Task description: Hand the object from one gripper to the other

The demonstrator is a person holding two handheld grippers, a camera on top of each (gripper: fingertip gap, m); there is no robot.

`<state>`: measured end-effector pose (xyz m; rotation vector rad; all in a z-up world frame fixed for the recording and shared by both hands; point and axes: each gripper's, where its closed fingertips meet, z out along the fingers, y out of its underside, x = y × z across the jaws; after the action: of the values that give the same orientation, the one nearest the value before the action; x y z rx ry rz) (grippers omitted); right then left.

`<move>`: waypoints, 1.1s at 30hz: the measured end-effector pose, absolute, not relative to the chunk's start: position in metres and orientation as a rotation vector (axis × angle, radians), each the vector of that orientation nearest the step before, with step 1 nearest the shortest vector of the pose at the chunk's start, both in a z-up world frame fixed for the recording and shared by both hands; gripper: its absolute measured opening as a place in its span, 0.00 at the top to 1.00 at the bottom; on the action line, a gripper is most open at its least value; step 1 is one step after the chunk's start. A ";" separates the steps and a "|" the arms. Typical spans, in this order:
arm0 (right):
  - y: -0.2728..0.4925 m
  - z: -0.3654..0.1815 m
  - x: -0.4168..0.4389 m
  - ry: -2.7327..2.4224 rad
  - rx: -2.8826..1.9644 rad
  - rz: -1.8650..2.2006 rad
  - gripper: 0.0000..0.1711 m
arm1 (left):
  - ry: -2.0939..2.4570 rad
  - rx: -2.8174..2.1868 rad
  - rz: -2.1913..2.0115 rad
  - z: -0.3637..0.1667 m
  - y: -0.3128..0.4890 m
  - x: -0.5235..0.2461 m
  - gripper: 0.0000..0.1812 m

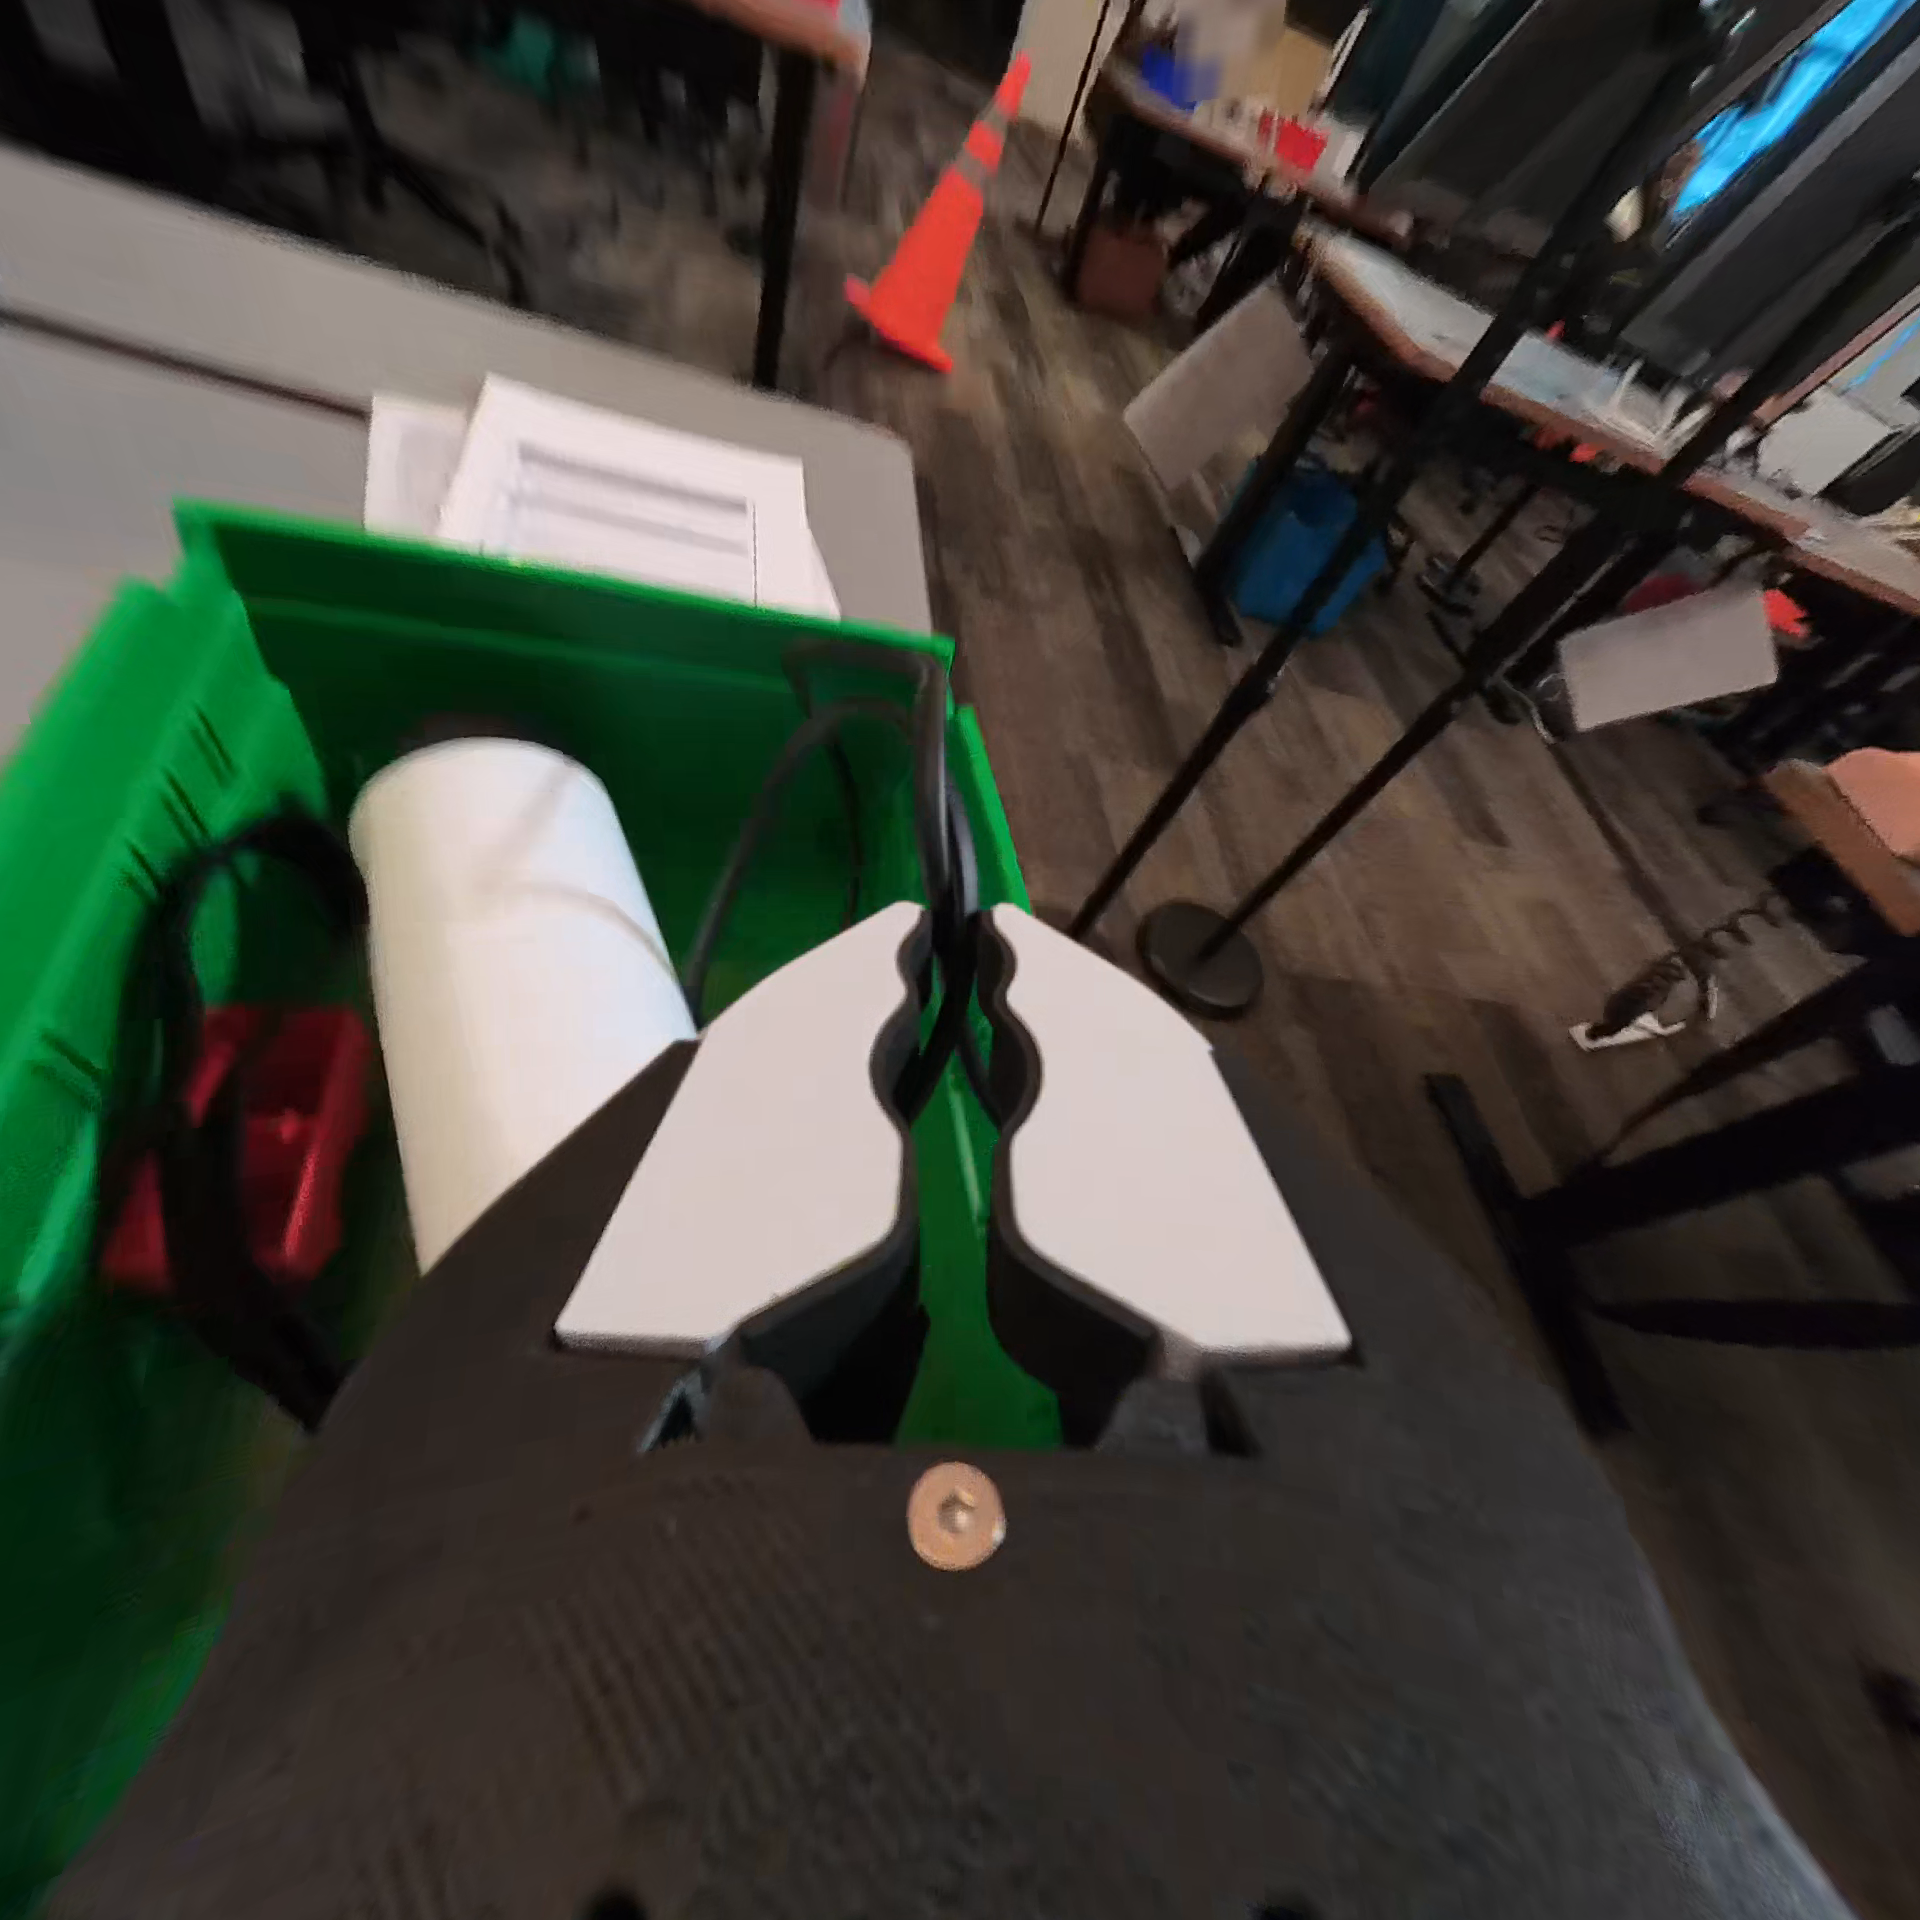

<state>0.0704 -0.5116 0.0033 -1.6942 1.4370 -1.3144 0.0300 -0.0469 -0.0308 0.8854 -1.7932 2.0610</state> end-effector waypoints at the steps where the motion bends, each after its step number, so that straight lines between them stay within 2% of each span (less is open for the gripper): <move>1: -0.512 -0.007 0.068 1.469 -1.752 -1.248 0.95 | -1.795 0.885 2.061 -0.031 -0.047 0.030 0.73; 8: -0.526 -0.029 0.046 1.702 -1.904 -1.096 0.92 | -1.800 0.886 2.057 -0.032 -0.047 0.030 0.73; 12: -0.526 -0.030 0.035 1.779 -1.966 -1.037 0.84 | -1.799 0.886 2.054 -0.032 -0.047 0.030 0.73; 17: -0.529 -0.026 0.011 1.879 -2.117 -1.014 0.81 | -1.796 0.891 2.053 -0.033 -0.047 0.030 0.73; 24: -0.524 0.017 0.019 1.781 -2.051 -1.266 0.82 | -1.797 0.895 2.052 -0.033 -0.047 0.031 0.73; 28: -0.477 0.048 0.042 1.500 -2.010 -1.365 0.87 | -1.819 0.899 2.052 -0.035 -0.047 0.032 0.73; 33: -0.319 0.093 0.061 0.906 -1.834 -1.161 0.91 | -1.861 0.911 2.054 -0.036 -0.045 0.033 0.73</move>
<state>0.0609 -0.3191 0.0935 -1.8339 0.9057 -1.1608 0.0334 -0.0449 -0.0363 0.9109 -1.8609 2.0540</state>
